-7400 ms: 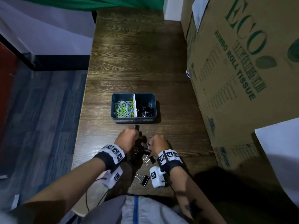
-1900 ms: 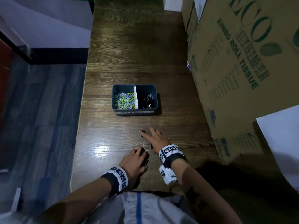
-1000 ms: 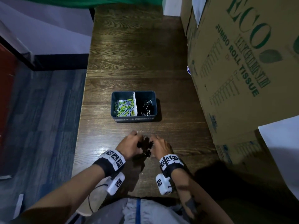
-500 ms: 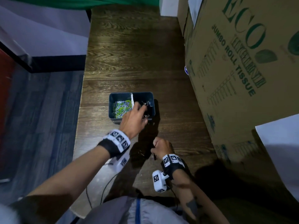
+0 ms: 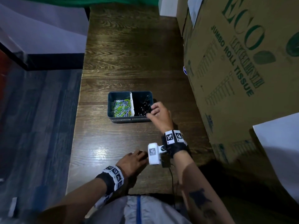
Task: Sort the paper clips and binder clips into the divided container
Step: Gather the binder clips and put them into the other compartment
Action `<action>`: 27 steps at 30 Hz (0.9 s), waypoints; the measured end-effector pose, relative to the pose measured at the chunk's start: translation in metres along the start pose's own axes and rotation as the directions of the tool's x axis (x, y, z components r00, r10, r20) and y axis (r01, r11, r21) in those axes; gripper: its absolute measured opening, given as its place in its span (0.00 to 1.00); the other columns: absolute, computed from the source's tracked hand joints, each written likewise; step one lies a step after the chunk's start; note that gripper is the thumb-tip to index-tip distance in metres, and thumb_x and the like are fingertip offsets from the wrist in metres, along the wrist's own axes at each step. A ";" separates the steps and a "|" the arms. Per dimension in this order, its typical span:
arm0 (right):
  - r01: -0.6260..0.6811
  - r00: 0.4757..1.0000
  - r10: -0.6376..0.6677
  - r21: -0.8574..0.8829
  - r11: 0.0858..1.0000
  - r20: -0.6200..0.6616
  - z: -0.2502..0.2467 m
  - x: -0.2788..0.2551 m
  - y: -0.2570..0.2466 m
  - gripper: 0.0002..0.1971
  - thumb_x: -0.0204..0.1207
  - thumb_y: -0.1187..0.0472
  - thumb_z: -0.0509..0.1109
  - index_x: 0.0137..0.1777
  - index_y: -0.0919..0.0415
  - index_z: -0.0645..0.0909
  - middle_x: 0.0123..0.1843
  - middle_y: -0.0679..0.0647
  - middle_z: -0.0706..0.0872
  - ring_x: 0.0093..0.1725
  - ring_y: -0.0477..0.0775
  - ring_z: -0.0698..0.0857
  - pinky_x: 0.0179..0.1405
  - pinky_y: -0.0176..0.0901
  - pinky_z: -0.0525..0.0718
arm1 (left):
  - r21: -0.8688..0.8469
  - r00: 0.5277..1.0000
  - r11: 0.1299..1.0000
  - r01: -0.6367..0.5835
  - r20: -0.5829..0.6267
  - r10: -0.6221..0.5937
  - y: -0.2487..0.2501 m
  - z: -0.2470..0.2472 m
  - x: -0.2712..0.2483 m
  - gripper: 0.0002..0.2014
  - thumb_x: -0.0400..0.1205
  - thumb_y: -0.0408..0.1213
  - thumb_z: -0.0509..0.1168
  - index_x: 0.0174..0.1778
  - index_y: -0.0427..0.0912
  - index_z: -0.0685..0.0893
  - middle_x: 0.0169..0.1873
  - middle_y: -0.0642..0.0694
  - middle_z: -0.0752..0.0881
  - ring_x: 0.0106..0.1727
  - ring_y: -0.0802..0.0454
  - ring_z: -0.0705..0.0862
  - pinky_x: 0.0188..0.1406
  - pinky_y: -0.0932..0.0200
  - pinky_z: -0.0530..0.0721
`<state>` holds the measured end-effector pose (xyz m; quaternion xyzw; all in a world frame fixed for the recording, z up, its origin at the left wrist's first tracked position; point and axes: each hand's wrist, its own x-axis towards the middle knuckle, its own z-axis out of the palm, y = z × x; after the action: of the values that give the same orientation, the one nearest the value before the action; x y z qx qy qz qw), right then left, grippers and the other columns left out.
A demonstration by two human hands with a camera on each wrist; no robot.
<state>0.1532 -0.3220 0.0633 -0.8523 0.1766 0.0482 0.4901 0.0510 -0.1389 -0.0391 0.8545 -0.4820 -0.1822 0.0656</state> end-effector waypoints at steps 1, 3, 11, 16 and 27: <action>-0.018 0.999 0.021 -0.071 0.997 0.047 0.001 -0.004 0.008 0.14 0.70 0.60 0.78 0.53 0.51 0.82 0.44 0.48 0.86 0.44 0.48 0.84 0.43 0.44 0.82 | 0.013 1.000 1.000 -0.024 0.007 0.024 0.000 0.001 -0.002 0.19 0.73 0.46 0.70 0.60 0.52 0.78 0.60 0.47 0.79 0.55 0.45 0.78 0.29 0.54 0.83; -0.040 0.985 0.086 -0.283 0.958 0.152 0.005 -0.016 0.030 0.15 0.74 0.60 0.76 0.60 0.50 0.83 0.55 0.49 0.86 0.53 0.49 0.84 0.51 0.47 0.82 | 0.004 0.999 0.999 -0.034 0.038 0.034 0.000 -0.004 -0.005 0.21 0.69 0.45 0.71 0.59 0.50 0.81 0.60 0.46 0.80 0.52 0.47 0.81 0.26 0.58 0.81; 0.114 0.951 0.114 -0.670 0.733 0.287 0.048 -0.090 0.135 0.25 0.74 0.56 0.77 0.71 0.43 0.79 0.78 0.52 0.72 0.75 0.59 0.74 0.71 0.57 0.77 | -0.058 0.962 0.971 0.234 0.157 -0.222 -0.001 -0.007 -0.015 0.14 0.82 0.51 0.60 0.53 0.46 0.82 0.48 0.45 0.82 0.42 0.47 0.84 0.28 0.55 0.77; 0.171 0.982 -0.077 -0.621 0.765 0.175 0.054 -0.112 0.152 0.15 0.69 0.60 0.78 0.55 0.43 0.87 0.56 0.48 0.78 0.54 0.53 0.83 0.46 0.50 0.88 | -0.101 0.916 0.922 0.375 0.192 -0.351 -0.015 -0.014 -0.012 0.22 0.75 0.46 0.68 0.62 0.41 0.76 0.58 0.43 0.79 0.55 0.42 0.81 0.43 0.53 0.75; 0.017 0.985 0.079 -0.543 0.839 0.153 0.046 -0.111 0.141 0.09 0.66 0.52 0.75 0.45 0.47 0.81 0.51 0.45 0.81 0.52 0.53 0.85 0.48 0.45 0.81 | -0.180 0.883 0.898 0.401 -0.185 -0.431 -0.041 -0.119 0.045 0.19 0.79 0.53 0.61 0.58 0.44 0.73 0.52 0.44 0.81 0.43 0.45 0.82 0.41 0.49 0.84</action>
<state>0.0046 -0.3186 -0.0472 -0.9458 0.1273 0.1762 0.2411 0.1499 -0.1627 0.0481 0.9464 -0.2629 -0.1287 0.1363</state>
